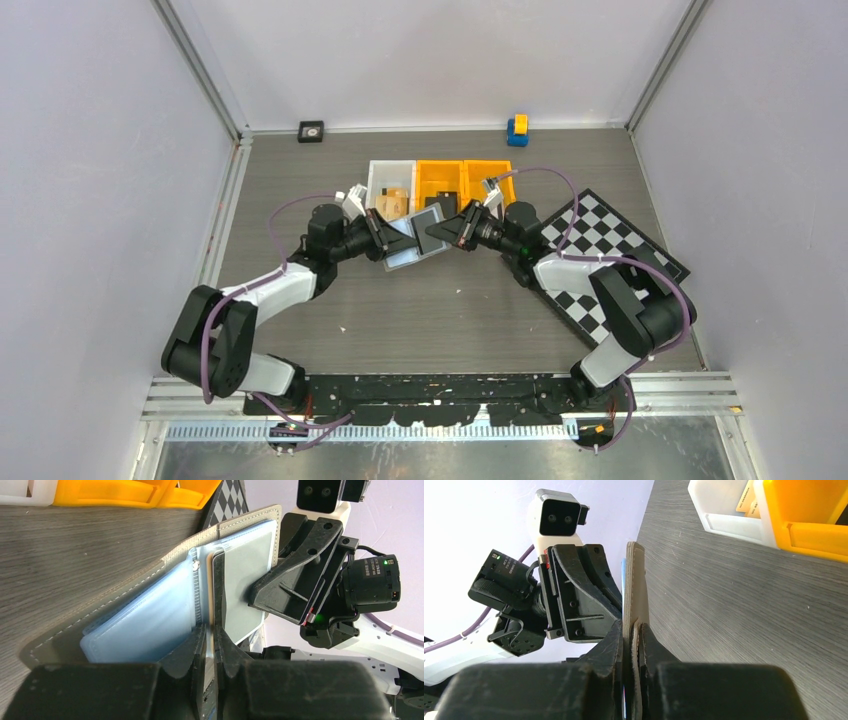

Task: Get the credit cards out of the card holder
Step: Remove the credit card from the card holder.

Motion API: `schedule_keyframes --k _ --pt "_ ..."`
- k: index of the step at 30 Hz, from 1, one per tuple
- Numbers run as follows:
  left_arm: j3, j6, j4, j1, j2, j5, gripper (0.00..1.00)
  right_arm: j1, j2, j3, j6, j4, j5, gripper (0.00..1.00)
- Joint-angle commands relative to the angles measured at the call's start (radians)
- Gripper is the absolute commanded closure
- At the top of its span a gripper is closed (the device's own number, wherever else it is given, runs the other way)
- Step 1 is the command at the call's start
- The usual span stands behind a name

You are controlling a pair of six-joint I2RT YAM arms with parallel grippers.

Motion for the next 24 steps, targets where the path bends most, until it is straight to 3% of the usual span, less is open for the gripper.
schedule_keyframes --k 1,3,7,11,14,17,24 --pt "0.022 0.031 -0.060 0.006 -0.002 -0.047 0.87 0.023 -0.022 0.047 0.032 0.107 -0.063 0.92" --pt "0.010 0.025 -0.043 0.012 -0.018 -0.038 0.81 0.023 -0.031 0.044 0.021 0.089 -0.051 0.94" --pt "-0.026 -0.021 0.089 0.014 -0.020 0.003 0.59 0.024 -0.039 0.042 0.017 0.089 -0.053 0.99" --pt "-0.025 -0.065 0.169 0.014 0.034 0.050 0.56 0.025 -0.014 0.044 0.055 0.151 -0.080 1.00" --pt "-0.027 -0.106 0.267 0.014 0.075 0.088 0.57 0.034 0.005 0.058 0.072 0.174 -0.102 1.00" --pt "-0.023 -0.107 0.265 0.014 0.091 0.094 0.61 0.047 0.013 0.070 0.067 0.169 -0.115 0.99" --pt "0.016 0.013 -0.014 0.019 0.034 -0.006 0.90 0.049 -0.016 0.052 0.044 0.156 -0.100 0.87"
